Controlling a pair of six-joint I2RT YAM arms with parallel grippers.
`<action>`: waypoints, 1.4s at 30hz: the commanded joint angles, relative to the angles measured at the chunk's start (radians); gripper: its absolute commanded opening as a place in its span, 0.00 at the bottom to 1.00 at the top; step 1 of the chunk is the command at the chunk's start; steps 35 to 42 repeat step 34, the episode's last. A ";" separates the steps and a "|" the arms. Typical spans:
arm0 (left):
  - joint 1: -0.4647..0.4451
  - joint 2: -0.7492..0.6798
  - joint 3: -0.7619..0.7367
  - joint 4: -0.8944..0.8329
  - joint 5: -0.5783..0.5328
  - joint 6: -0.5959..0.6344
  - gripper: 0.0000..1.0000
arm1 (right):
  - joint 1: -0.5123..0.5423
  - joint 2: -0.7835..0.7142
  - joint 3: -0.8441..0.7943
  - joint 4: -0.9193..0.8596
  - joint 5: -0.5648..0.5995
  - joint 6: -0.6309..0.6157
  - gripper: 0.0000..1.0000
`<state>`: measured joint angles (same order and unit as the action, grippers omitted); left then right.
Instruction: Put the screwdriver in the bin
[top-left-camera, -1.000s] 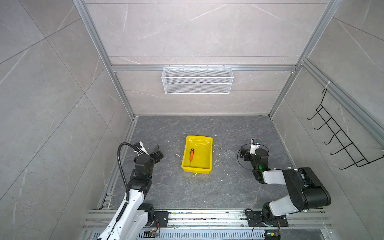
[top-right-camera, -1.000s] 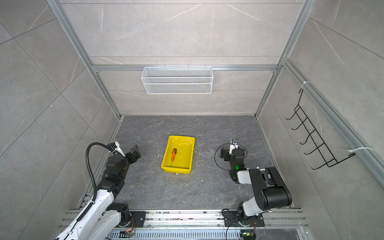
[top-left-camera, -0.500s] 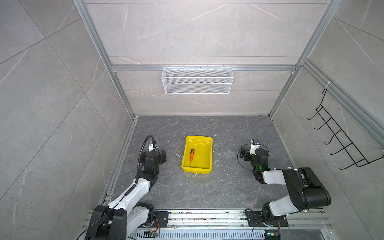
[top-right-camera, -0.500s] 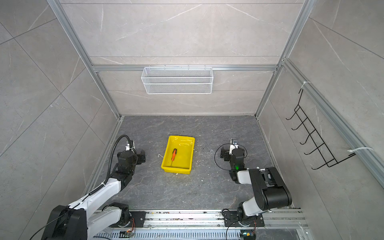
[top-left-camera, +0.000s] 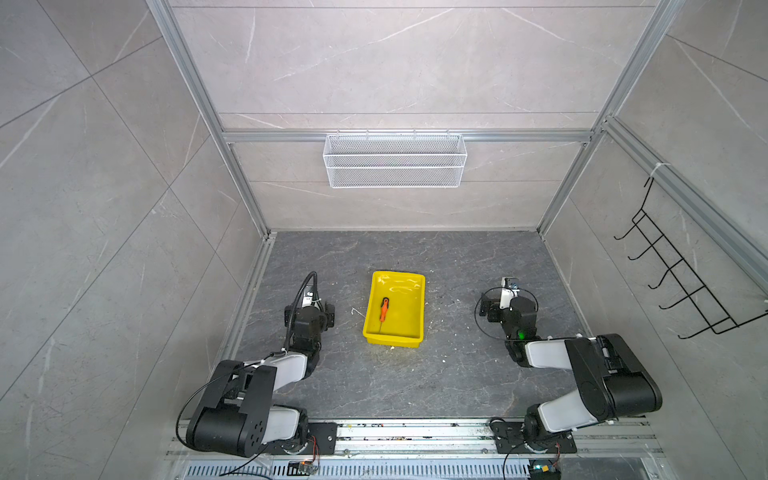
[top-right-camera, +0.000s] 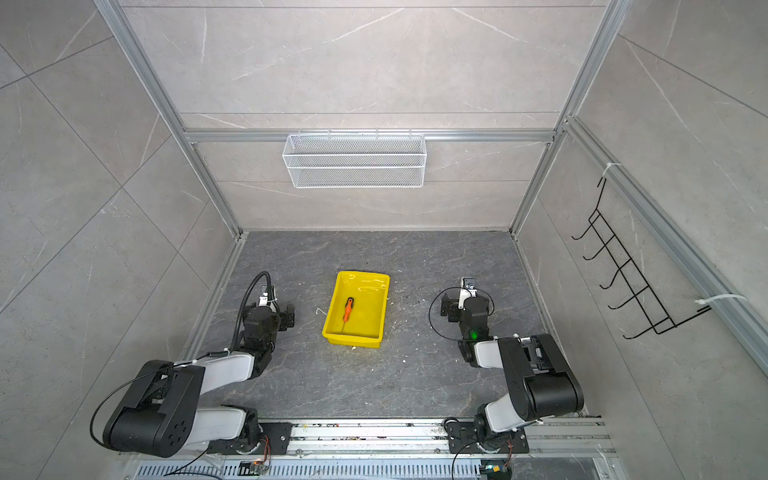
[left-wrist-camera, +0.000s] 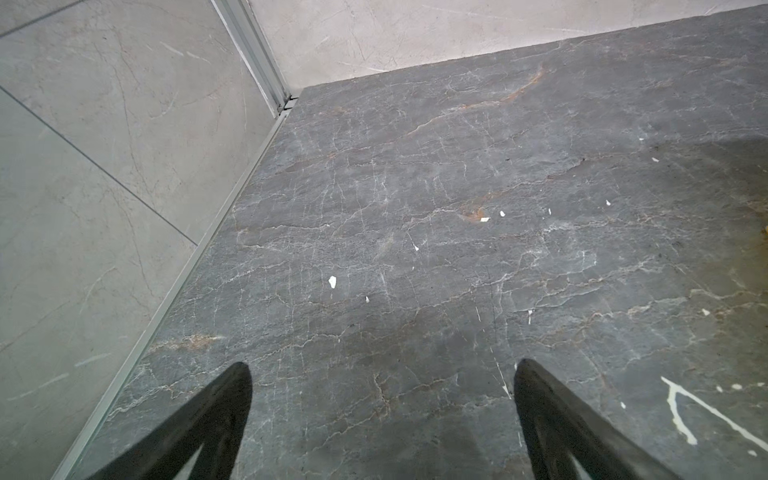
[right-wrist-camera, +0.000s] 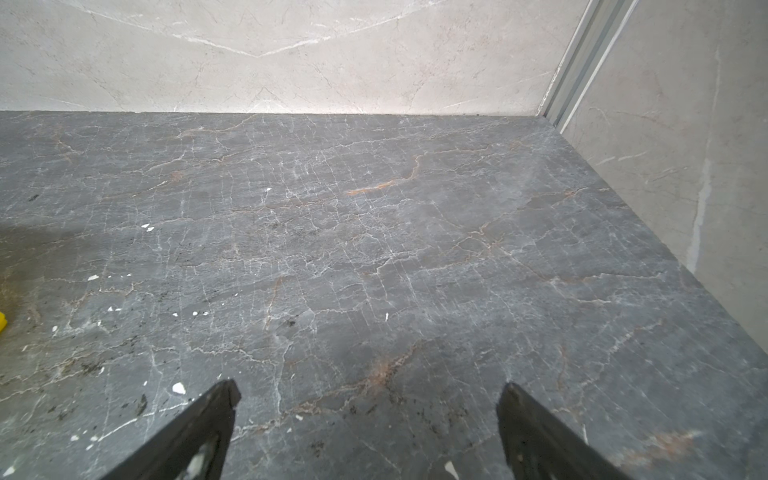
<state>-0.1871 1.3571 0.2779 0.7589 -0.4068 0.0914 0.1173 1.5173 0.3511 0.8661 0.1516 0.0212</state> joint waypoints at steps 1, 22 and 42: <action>0.016 0.082 -0.016 0.260 0.036 0.048 1.00 | 0.000 0.001 0.004 0.023 -0.004 -0.017 1.00; 0.210 0.117 0.172 -0.092 0.243 -0.107 1.00 | 0.001 0.001 0.004 0.023 -0.004 -0.017 1.00; 0.210 0.116 0.173 -0.092 0.243 -0.106 1.00 | 0.001 0.003 0.008 0.019 -0.003 -0.017 1.00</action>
